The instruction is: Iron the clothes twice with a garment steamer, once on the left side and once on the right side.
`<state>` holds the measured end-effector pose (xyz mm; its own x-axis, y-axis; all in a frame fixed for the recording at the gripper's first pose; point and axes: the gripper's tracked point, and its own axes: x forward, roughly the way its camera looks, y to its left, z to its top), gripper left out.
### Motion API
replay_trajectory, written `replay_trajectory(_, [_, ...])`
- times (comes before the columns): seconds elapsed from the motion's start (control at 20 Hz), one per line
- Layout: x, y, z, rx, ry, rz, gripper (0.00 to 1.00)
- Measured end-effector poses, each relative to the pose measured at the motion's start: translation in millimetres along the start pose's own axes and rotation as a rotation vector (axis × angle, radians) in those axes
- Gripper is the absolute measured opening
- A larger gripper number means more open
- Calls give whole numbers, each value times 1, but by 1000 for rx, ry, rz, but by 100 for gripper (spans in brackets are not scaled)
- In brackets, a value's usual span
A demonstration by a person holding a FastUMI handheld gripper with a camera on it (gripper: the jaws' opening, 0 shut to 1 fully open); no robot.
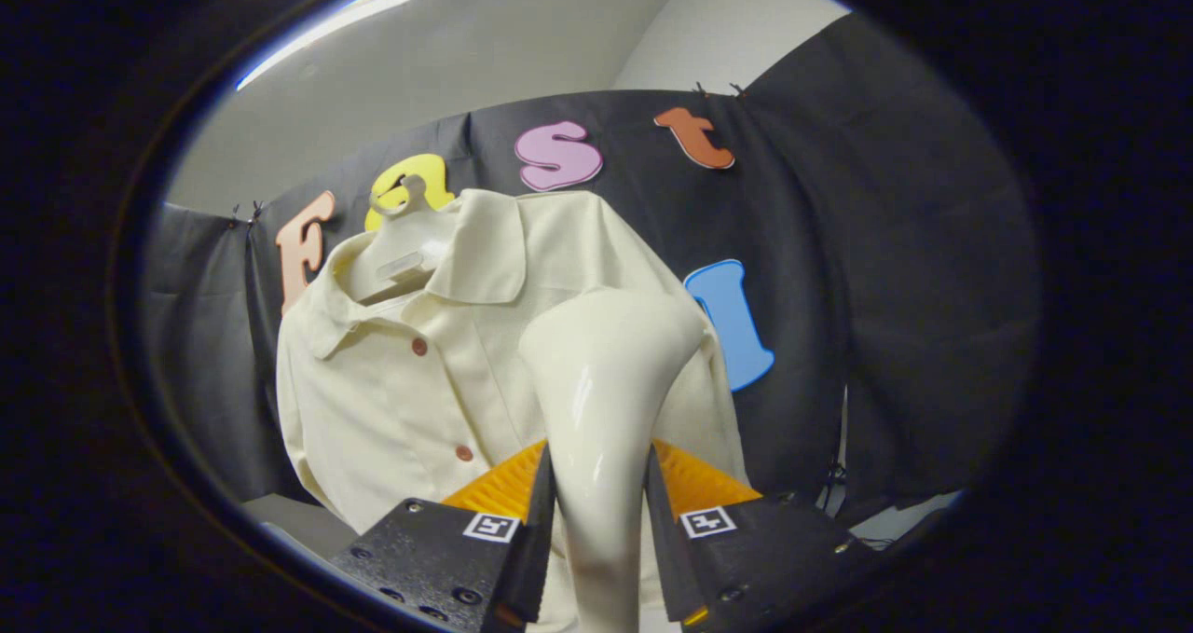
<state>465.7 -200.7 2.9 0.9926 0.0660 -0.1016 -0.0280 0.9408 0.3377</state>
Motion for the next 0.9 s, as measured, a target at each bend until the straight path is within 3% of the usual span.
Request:
replay_trajectory(0.2, [1, 3, -14, -11, 21, 38, 48])
replay_trajectory(0.45, [0, 8, -64, -31, 108, 77, 48])
replay_trajectory(0.9, [-12, -17, -120, 5, 170, 50, 49])
